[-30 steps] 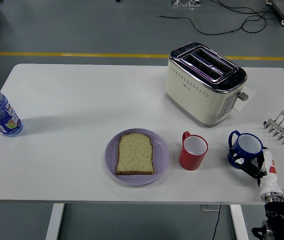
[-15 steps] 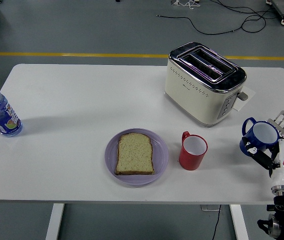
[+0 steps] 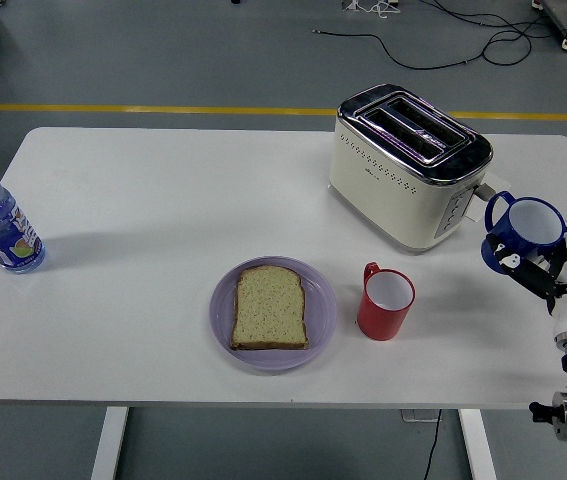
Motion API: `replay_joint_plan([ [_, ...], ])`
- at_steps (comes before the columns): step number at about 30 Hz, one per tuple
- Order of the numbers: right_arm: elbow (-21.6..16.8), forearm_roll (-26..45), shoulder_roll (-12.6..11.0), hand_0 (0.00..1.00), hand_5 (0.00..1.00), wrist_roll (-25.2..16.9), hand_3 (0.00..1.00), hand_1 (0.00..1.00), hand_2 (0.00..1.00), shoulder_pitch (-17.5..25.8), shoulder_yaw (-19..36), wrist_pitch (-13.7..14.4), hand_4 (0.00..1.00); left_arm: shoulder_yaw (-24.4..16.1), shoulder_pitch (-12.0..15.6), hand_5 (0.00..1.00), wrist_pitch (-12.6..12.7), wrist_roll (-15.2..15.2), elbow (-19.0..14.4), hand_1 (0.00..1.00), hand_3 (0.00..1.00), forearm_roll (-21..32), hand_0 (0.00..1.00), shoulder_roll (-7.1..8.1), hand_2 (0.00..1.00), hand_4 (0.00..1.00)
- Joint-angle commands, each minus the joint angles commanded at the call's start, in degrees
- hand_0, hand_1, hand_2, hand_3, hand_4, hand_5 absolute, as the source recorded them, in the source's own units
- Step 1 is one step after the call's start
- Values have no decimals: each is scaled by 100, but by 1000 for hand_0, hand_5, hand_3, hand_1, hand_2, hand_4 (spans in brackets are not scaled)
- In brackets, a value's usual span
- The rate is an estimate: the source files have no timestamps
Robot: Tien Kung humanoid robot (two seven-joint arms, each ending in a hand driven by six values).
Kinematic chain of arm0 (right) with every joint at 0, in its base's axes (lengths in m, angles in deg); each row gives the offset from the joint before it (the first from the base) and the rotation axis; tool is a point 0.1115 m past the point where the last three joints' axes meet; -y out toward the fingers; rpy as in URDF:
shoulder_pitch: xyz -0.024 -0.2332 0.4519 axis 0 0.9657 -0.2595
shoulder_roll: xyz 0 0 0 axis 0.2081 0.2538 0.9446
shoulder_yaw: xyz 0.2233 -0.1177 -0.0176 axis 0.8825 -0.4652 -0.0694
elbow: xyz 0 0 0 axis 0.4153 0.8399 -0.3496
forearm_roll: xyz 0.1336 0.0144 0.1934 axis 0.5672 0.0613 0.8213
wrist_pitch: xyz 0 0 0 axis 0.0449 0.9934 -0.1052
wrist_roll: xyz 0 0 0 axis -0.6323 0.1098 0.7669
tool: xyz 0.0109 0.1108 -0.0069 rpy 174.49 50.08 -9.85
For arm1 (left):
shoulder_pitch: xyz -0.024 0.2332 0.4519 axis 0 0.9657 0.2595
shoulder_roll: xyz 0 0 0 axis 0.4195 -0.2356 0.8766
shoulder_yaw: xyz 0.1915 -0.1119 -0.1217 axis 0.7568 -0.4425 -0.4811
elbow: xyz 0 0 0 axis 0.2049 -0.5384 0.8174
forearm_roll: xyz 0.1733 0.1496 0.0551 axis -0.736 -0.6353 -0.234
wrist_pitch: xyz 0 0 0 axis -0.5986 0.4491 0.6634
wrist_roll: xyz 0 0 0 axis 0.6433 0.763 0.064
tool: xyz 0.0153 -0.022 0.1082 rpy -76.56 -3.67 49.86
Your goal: Pick up the cup,pour liquid into bread,place the cup on the desk
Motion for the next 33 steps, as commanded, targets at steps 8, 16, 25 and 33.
replay_joint_plan([
  [8,-823,-625,-190,461,2,1477,540,410,557,-108,76,-308,745,12,-5,849,-2,5,2,658,518,2,643,3,674,243],
  [16,-1410,-955,-259,388,2,2146,537,390,543,-293,-166,-343,803,-1,-9,851,-1,5,2,660,520,5,643,7,676,245],
  [25,-1363,-1242,-351,375,2,2651,533,382,539,-925,-742,-505,810,6,-13,852,0,4,5,661,519,18,643,1,676,244],
  [33,-1216,-1606,-376,376,2,3105,535,380,542,-1567,-1364,-696,810,15,2,850,4,5,7,661,518,37,643,-9,676,243],
])
